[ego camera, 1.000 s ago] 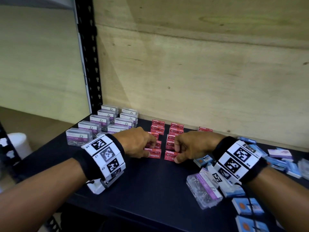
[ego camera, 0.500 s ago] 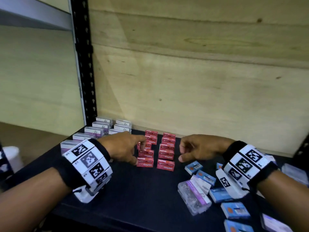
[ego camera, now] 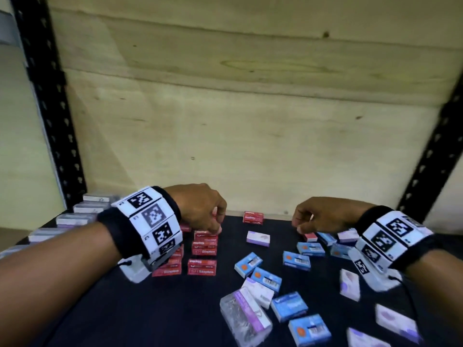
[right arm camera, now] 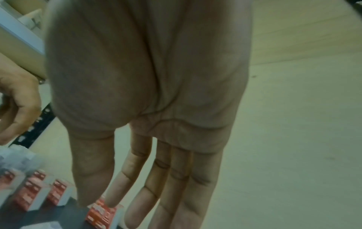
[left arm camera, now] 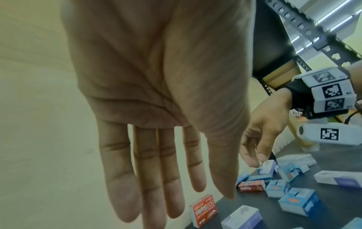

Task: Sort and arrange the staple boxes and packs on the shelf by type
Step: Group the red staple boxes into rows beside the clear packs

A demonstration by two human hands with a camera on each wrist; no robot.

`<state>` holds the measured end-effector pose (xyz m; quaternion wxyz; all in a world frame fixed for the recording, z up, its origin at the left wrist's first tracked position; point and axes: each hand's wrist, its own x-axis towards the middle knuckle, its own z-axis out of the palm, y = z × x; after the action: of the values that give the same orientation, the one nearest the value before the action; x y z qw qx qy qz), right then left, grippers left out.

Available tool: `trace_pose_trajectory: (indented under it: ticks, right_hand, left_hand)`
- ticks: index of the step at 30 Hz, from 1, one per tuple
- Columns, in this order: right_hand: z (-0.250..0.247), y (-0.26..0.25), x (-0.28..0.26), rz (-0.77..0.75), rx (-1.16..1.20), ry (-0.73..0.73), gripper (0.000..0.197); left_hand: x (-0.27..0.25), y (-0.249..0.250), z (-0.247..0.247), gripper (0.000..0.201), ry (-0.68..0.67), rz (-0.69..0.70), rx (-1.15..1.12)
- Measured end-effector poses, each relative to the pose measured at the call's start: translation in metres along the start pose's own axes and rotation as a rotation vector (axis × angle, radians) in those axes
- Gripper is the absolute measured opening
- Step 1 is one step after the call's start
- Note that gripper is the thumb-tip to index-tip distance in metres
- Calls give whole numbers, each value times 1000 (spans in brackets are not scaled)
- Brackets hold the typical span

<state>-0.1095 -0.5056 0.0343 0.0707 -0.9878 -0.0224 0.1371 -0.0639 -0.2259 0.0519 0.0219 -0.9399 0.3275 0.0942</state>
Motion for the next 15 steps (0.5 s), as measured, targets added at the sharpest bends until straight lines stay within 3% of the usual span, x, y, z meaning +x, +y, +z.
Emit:
trace_pose_trajectory:
  ticks: [6,15]
  right_hand:
    - [1,33,15,97,-63,-28,9]
    - [4,40,50,176,-147,-112,41]
  left_hand:
    - [59,21,-9,30,-21,71,97]
    - [134,47,-4,36,-48,111,209]
